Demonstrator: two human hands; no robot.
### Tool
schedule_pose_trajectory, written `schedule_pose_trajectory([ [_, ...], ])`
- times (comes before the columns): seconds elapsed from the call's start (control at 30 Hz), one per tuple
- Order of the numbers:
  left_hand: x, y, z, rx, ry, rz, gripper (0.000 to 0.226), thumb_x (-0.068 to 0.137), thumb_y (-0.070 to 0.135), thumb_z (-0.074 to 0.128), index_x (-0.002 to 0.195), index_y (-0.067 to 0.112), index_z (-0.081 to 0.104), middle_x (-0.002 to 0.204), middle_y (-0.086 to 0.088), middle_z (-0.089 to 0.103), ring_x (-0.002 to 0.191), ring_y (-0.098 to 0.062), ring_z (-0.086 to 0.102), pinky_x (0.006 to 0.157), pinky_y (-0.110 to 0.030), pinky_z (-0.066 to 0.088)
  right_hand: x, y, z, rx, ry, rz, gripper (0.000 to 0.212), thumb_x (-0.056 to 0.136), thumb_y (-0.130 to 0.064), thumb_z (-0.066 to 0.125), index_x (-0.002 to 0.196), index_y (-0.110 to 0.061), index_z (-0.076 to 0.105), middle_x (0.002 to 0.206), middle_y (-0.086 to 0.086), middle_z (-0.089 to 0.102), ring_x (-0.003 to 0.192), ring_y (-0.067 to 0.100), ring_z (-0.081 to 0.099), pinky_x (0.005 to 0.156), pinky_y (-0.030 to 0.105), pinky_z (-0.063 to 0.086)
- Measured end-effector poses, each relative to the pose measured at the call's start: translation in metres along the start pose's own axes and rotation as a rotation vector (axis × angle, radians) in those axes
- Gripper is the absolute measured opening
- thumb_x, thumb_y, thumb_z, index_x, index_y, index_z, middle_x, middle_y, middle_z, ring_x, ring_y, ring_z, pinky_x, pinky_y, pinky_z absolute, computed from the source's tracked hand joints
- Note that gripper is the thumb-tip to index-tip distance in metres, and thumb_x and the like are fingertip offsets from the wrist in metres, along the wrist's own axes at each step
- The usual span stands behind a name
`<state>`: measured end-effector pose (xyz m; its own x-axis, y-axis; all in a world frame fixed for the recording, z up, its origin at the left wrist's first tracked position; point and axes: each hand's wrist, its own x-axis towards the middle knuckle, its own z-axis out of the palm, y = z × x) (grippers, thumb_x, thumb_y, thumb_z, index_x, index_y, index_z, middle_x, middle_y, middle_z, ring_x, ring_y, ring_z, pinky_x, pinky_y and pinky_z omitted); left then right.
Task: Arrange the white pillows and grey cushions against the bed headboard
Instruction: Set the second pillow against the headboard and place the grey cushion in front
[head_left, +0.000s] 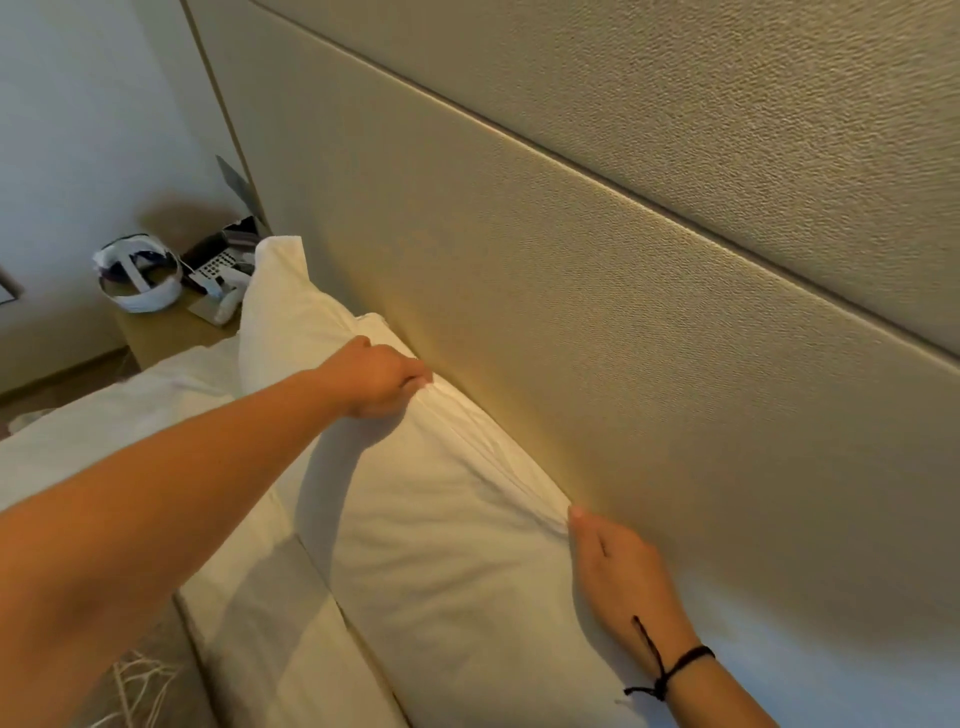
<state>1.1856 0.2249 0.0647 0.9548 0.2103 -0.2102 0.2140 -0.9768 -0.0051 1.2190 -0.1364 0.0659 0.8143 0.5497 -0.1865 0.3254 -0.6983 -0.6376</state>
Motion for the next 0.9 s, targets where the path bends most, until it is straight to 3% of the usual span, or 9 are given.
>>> schedule_pose_trajectory([
  [0.07, 0.005, 0.015, -0.005, -0.005, -0.039, 0.035, 0.039, 0.099, 0.055, 0.023, 0.121, 0.043, 0.054, 0.127, 0.006, 0.062, 0.115, -0.021, 0.048, 0.093, -0.045, 0.030, 0.005, 0.000, 0.001, 0.107, -0.017, 0.034, 0.041, 0.102, -0.039, 0.034, 0.065, -0.024, 0.042, 0.059, -0.007, 0.045, 0.055, 0.011, 0.041, 0.053, 0.028, 0.032],
  [0.17, 0.011, 0.034, -0.009, 0.096, -0.141, 0.076, 0.040, 0.097, 0.057, 0.034, 0.132, 0.046, 0.050, 0.142, 0.005, 0.052, 0.128, -0.025, 0.039, 0.101, -0.047, 0.027, 0.010, -0.002, 0.000, 0.060, -0.160, 0.102, 0.011, 0.100, -0.030, 0.045, 0.098, -0.026, 0.055, 0.079, -0.007, 0.057, 0.070, 0.012, 0.055, 0.057, 0.023, 0.038],
  [0.27, 0.013, 0.044, -0.017, 0.115, -0.212, 0.107, 0.030, 0.094, 0.051, 0.043, 0.119, 0.046, 0.058, 0.129, 0.005, 0.057, 0.116, -0.022, 0.042, 0.093, -0.040, 0.028, 0.006, -0.003, -0.004, 0.157, -0.276, 0.139, 0.023, 0.093, -0.024, 0.056, 0.113, -0.031, 0.049, 0.092, -0.010, 0.057, 0.081, 0.009, 0.056, 0.064, 0.021, 0.039],
  [0.33, 0.014, 0.045, -0.023, 0.079, -0.233, 0.115, 0.022, 0.091, 0.046, 0.050, 0.109, 0.045, 0.062, 0.117, 0.006, 0.057, 0.111, -0.020, 0.042, 0.087, -0.035, 0.030, 0.001, -0.004, -0.010, 0.184, -0.231, 0.069, 0.030, 0.090, -0.016, 0.058, 0.111, -0.036, 0.050, 0.102, -0.016, 0.051, 0.097, 0.006, 0.049, 0.072, 0.020, 0.040],
  [0.4, 0.013, 0.044, -0.026, 0.005, -0.250, 0.122, 0.025, 0.089, 0.044, 0.056, 0.113, 0.048, 0.061, 0.111, 0.005, 0.052, 0.112, -0.020, 0.042, 0.090, -0.034, 0.036, -0.006, -0.009, -0.018, 0.114, -0.133, -0.064, 0.031, 0.091, -0.013, 0.055, 0.106, -0.040, 0.053, 0.103, -0.020, 0.050, 0.100, 0.002, 0.047, 0.077, 0.021, 0.043],
  [0.47, 0.011, 0.044, -0.028, -0.044, -0.268, 0.122, 0.034, 0.089, 0.043, 0.058, 0.123, 0.051, 0.059, 0.110, 0.004, 0.047, 0.109, -0.017, 0.038, 0.096, -0.034, 0.038, -0.013, -0.014, -0.027, -0.007, -0.035, -0.224, 0.031, 0.093, -0.009, 0.050, 0.099, -0.038, 0.060, 0.097, -0.019, 0.052, 0.088, 0.000, 0.050, 0.074, 0.024, 0.045],
  [0.57, 0.008, 0.049, -0.030, -0.014, -0.291, 0.100, 0.032, 0.091, 0.042, 0.059, 0.123, 0.040, 0.062, 0.108, 0.002, 0.046, 0.108, -0.019, 0.042, 0.091, -0.033, 0.040, -0.021, -0.016, -0.044, -0.225, 0.001, -0.355, 0.032, 0.094, -0.010, 0.046, 0.092, -0.035, 0.065, 0.084, -0.015, 0.045, 0.072, 0.005, 0.046, 0.057, 0.018, 0.034],
  [0.77, 0.004, 0.054, -0.037, -0.171, 0.083, -0.038, 0.019, 0.095, 0.032, 0.057, 0.105, 0.020, 0.069, 0.100, -0.005, 0.069, 0.081, -0.023, 0.058, 0.079, -0.038, 0.056, -0.036, 0.002, -0.081, -0.391, -0.015, -0.331, 0.021, 0.099, -0.027, 0.046, 0.102, -0.034, 0.066, 0.090, -0.011, 0.051, 0.076, 0.012, 0.051, 0.064, 0.025, 0.038],
  [0.9, 0.003, 0.059, -0.029, -0.159, 0.167, -0.103, 0.019, 0.098, 0.028, 0.051, 0.102, 0.020, 0.068, 0.097, -0.007, 0.069, 0.081, -0.026, 0.060, 0.079, -0.043, 0.057, -0.061, 0.021, -0.089, -0.502, 0.065, -0.302, 0.017, 0.099, -0.031, 0.051, 0.095, -0.031, 0.067, 0.082, -0.010, 0.049, 0.064, 0.014, 0.052, 0.057, 0.026, 0.041],
])
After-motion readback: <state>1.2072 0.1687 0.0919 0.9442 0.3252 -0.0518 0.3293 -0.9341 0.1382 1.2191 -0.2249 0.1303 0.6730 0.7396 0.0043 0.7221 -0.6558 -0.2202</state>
